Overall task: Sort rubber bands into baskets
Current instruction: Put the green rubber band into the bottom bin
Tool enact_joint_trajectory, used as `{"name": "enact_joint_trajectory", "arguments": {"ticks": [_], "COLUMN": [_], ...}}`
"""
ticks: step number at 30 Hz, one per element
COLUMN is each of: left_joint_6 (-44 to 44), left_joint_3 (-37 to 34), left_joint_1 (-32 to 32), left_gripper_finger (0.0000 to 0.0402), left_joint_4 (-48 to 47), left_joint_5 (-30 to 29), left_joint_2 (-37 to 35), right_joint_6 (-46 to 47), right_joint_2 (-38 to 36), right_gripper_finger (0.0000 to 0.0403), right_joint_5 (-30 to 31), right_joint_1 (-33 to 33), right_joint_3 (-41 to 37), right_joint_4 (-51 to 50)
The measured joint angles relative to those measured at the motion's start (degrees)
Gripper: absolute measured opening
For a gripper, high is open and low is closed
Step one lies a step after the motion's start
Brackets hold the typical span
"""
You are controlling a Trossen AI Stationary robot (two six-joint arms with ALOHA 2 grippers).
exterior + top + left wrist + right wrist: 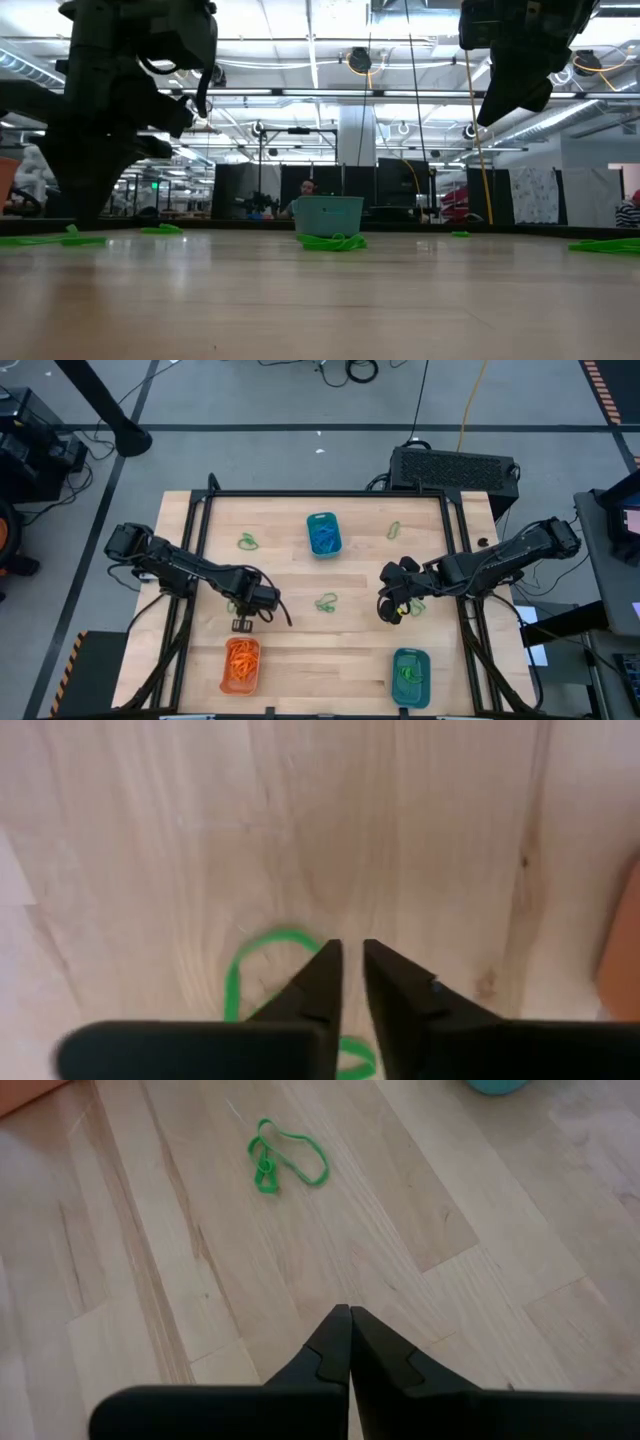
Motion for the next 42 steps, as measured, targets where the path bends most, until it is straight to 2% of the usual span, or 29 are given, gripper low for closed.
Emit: {"name": "enact_joint_trajectory", "arguments": {"ticks": [5,10,14,19,23,26,28,35,42], "left_joint_6": [-0.75,-6.52,-8.69,-8.99,-9.07,-9.03,-8.76,-4.05,-1.29], "left_joint_3": [-0.03,-1.21,-3.42,-6.32,-7.35,-7.39,-7.48,-7.65,-7.11], "left_joint_1": [-0.74,-0.81,-0.6,-0.48,-0.18,1.12,2.37,5.13,5.28], "left_gripper_finger": [0.0123,0.0182,0.0197,0.0199,0.0198,0.0187,0.0164,0.0021,0.0004], "left_joint_4": [1.41,1.97,3.6,7.27,6.71,5.32,4.83,5.22,7.15], "left_joint_5": [-2.16,-2.61,-3.58,-5.52,-5.57,-5.51,-5.47,-6.3,-5.6], "left_joint_2": [0.0,0.0,0.0,-0.14,-0.31,-0.29,-0.24,-0.15,-0.05], "right_joint_6": [-0.07,-0.03,-0.67,-1.03,-0.39,-0.15,-0.05,0.63,0.63], "right_joint_2": [0.0,0.0,0.0,0.0,0.0,0.0,0.0,0.02,0.02], "right_gripper_finger": [0.0,0.0,0.0,0.0,0.0,0.0,0.0,0.0,0.0], "right_joint_5": [0.02,0.02,0.04,0.04,0.04,0.04,0.04,0.04,0.04], "right_joint_1": [0.0,0.01,0.01,0.01,0.01,0.01,-0.01,0.01,0.0], "right_joint_3": [0.0,0.0,0.0,0.0,0.0,0.0,0.0,0.0,0.0], "right_joint_4": [0.0,-0.02,-0.02,0.01,0.35,0.35,0.36,0.37,0.37]}}
